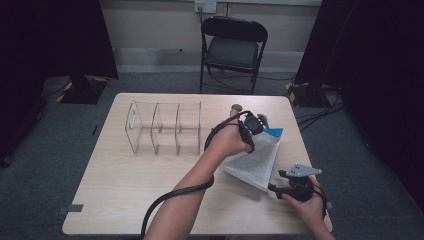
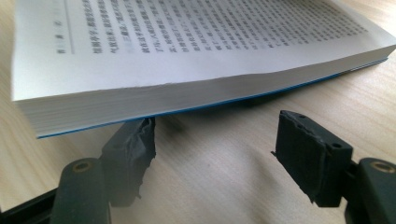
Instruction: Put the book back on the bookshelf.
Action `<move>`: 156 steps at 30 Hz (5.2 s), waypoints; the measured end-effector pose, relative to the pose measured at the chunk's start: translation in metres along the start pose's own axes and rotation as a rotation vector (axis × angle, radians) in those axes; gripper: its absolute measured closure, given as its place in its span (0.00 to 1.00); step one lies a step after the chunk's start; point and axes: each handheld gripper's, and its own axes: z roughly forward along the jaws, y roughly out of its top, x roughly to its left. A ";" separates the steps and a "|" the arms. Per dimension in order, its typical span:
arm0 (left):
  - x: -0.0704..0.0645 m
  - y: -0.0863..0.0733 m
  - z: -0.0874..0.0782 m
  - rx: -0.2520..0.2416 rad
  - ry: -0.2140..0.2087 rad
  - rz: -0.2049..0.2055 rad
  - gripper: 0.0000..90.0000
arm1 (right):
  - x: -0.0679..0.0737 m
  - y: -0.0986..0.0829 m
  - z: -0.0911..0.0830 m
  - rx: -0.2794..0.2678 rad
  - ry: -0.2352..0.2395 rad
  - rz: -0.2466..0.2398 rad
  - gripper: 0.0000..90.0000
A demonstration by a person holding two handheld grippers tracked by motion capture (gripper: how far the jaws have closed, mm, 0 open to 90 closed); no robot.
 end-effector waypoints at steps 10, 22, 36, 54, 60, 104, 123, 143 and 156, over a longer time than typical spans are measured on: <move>-0.007 -0.004 -0.001 -0.003 0.009 0.005 0.83 | 0.000 0.006 0.010 -0.024 -0.008 -0.037 0.27; -0.018 -0.014 0.002 -0.014 0.027 0.031 0.83 | -0.006 0.017 0.012 -0.086 0.000 -0.069 0.21; -0.026 -0.018 0.001 -0.026 0.032 0.044 0.83 | -0.009 0.030 0.010 -0.132 0.004 -0.125 0.17; -0.032 -0.017 0.002 -0.007 0.037 0.065 0.83 | -0.014 0.041 0.007 -0.132 0.024 -0.208 0.14; -0.033 -0.015 0.000 -0.008 0.041 0.070 0.83 | -0.015 0.043 0.006 -0.145 0.029 -0.240 0.14; -0.043 -0.001 -0.004 0.030 0.047 0.182 0.82 | -0.018 0.059 -0.009 -0.205 -0.003 -0.305 0.12; -0.043 0.005 -0.021 0.058 0.050 0.217 0.83 | -0.015 0.070 -0.012 -0.244 0.041 -0.386 0.12; -0.033 -0.007 -0.026 -0.030 -0.034 0.228 0.77 | -0.011 0.078 -0.007 -0.177 0.267 -0.369 0.51; -0.019 -0.017 -0.023 -0.145 -0.020 0.190 0.46 | -0.016 0.075 -0.006 -0.184 0.295 -0.325 0.51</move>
